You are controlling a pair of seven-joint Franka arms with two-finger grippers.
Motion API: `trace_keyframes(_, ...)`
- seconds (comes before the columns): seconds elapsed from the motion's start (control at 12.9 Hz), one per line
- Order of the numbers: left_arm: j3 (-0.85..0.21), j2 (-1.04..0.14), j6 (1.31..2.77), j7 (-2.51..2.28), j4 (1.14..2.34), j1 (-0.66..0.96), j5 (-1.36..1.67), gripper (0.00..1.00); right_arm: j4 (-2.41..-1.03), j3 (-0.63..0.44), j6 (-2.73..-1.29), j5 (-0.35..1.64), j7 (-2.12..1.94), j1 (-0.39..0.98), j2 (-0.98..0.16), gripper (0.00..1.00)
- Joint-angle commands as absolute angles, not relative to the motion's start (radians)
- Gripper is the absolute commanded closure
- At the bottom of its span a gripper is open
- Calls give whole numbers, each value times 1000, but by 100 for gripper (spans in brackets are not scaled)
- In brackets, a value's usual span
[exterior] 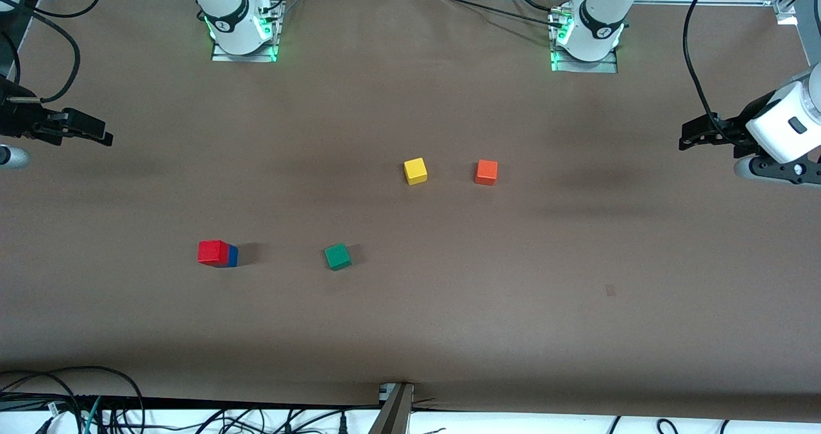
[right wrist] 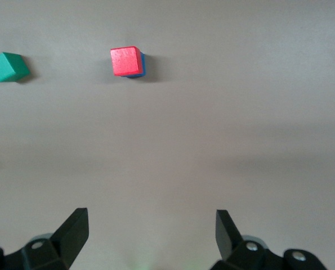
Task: Pass red block to right arm, stack on blue
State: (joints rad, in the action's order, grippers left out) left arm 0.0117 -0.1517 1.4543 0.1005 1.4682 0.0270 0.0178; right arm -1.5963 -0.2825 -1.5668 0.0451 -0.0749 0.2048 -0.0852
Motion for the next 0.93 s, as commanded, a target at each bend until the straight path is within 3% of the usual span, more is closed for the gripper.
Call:
trace_keyframes(0.0,11,-147,1453,97,1462,23,35,0,-1594,-207,-1559,12,-58,163,-60,0)
trace_keyframes(0.85,11,-149,1453,97,1462,23,35,0,-1543,-202,-1525,20,-43,183,-77,0)
